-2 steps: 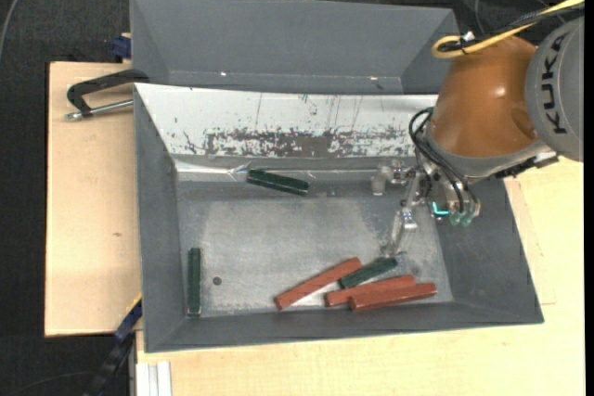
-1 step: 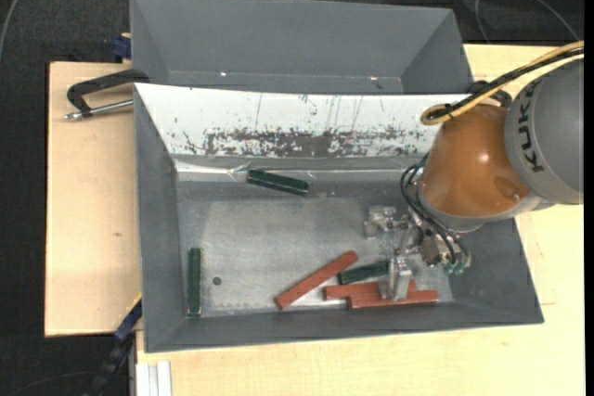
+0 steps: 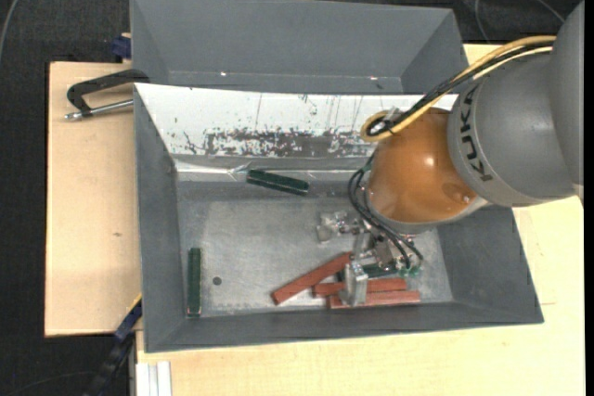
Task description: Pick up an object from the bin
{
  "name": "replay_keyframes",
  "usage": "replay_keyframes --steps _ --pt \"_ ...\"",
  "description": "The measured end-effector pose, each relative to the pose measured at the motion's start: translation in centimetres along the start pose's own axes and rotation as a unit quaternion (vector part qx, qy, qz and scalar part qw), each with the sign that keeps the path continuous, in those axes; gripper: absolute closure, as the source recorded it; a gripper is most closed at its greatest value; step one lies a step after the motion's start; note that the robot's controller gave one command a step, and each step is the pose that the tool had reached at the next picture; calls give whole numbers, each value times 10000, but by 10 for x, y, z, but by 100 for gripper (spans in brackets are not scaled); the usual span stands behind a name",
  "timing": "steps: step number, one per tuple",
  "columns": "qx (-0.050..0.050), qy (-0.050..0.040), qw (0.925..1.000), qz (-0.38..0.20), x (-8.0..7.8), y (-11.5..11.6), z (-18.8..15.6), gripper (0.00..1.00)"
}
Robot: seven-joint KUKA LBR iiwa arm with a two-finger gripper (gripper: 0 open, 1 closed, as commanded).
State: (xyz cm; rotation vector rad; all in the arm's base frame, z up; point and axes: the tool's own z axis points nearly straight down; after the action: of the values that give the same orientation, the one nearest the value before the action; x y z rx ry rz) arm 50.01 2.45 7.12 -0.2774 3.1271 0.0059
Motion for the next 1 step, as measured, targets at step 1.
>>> replay_keyframes --steps 1 --pt "9 11 9995 306 5 -18 0 0"
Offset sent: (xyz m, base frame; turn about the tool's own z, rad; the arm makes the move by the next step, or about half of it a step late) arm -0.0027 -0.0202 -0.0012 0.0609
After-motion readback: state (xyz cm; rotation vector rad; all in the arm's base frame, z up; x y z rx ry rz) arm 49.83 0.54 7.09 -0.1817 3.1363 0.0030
